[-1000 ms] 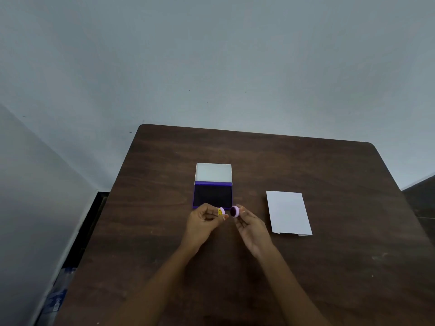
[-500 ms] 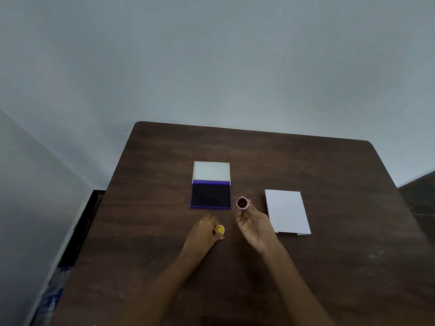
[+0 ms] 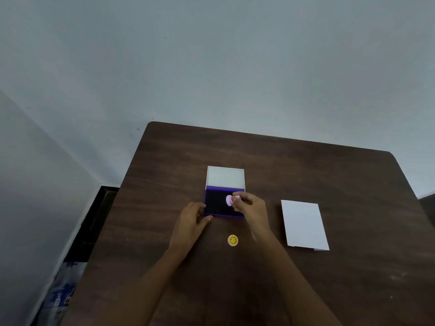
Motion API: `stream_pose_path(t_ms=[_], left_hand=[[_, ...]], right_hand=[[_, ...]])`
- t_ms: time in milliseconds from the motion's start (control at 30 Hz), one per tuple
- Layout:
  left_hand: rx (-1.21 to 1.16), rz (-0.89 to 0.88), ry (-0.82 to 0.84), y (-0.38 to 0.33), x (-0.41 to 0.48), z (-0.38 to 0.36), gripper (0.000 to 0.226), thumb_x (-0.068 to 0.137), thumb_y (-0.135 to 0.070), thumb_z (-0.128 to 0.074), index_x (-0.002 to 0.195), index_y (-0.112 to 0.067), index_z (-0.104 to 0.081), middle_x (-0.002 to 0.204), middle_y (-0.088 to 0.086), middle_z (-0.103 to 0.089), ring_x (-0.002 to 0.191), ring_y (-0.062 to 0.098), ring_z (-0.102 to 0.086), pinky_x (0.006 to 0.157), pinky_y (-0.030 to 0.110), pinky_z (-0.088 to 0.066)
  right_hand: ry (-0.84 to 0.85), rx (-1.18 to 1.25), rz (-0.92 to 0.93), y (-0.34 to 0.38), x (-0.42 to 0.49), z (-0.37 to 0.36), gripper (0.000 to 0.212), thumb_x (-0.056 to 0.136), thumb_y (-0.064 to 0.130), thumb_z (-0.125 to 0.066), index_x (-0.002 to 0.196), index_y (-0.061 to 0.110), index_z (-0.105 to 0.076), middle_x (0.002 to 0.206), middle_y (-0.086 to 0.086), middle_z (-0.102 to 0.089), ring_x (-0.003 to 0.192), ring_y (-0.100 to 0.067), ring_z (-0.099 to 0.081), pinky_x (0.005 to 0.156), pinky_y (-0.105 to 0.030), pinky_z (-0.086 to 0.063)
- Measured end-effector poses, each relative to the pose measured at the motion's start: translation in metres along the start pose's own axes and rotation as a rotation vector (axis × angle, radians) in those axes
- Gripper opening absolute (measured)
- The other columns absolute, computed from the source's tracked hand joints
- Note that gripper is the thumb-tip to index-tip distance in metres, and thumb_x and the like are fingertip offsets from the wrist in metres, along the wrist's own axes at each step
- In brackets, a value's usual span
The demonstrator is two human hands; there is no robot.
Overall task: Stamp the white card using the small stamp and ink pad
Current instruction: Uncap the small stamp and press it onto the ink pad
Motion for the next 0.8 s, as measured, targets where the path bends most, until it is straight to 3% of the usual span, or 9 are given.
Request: stream_pose_path(t_ms=[133,300,433,600,733,800], left_hand=[[0.017,0.002,0.041,0.014,0.017,0.003,0.041,0.079,-0.018,-0.067,0.116,-0.013,-0.051,0.119,0.009,-0.052,0.1,0.012,-0.048,0.086,0.024,-0.041],[0.157,-0.003,0.122,0.023,0.026,-0.008,0.065,0.078,-0.035,-0.066,0.133,-0.016,-0.036,0.14,0.009,-0.039,0.127,0.021,-0.033,0.104,0.035,-0.027],[0.206,-0.091,0.08,0.019,0.031,-0.011,0.074,0.077,-0.042,-0.066,0.136,-0.014,-0.032,0.143,0.01,-0.039,0.131,0.022,-0.034,0.108,0.035,-0.024],[0.286,-0.14,0.098,0.022,0.032,-0.019,0.079,0.08,-0.046,-0.06,0.14,-0.013,-0.021,0.151,0.009,-0.024,0.14,0.02,-0.02,0.114,0.036,-0.01],[0.333,-0.159,0.113,0.026,0.031,-0.023,0.078,0.082,-0.049,-0.055,0.141,-0.015,-0.016,0.153,0.008,-0.018,0.141,0.018,-0.015,0.115,0.034,-0.003],[0.347,-0.162,0.111,0.026,0.031,-0.025,0.078,0.083,-0.05,-0.052,0.142,-0.015,-0.014,0.154,0.007,-0.017,0.141,0.018,-0.014,0.114,0.033,-0.001]], right_hand=[[0.04,-0.325,0.187,0.029,0.014,-0.029,0.02,0.088,0.013,-0.056,0.102,0.005,-0.067,0.104,-0.015,-0.069,0.09,-0.021,-0.064,0.081,-0.027,-0.048],[0.114,-0.676,0.266,0.04,0.03,-0.058,0.023,0.089,0.011,-0.052,0.103,-0.001,-0.067,0.11,-0.019,-0.066,0.1,-0.027,-0.058,0.084,-0.027,-0.041],[0.099,-0.759,0.247,0.037,0.036,-0.065,0.025,0.091,0.015,-0.051,0.105,-0.001,-0.064,0.113,-0.019,-0.064,0.099,-0.025,-0.057,0.082,-0.023,-0.038],[0.113,-0.848,0.243,0.034,0.035,-0.07,0.023,0.091,0.016,-0.051,0.099,-0.002,-0.064,0.109,-0.019,-0.063,0.089,-0.02,-0.056,0.074,-0.02,-0.033],[0.199,-0.914,0.231,0.038,0.035,-0.076,0.024,0.09,0.013,-0.053,0.108,0.001,-0.062,0.115,-0.019,-0.06,0.103,-0.027,-0.057,0.09,-0.031,-0.044],[0.218,-0.928,0.239,0.039,0.032,-0.077,0.022,0.088,0.01,-0.054,0.106,-0.001,-0.062,0.114,-0.022,-0.058,0.105,-0.032,-0.055,0.091,-0.036,-0.043]])
Point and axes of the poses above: each hand's wrist, its own x-axis towards the middle knuckle, its own z-axis out of the back of the hand, y = z × x, the point moved 6 cm from there along x, towards the middle knuckle
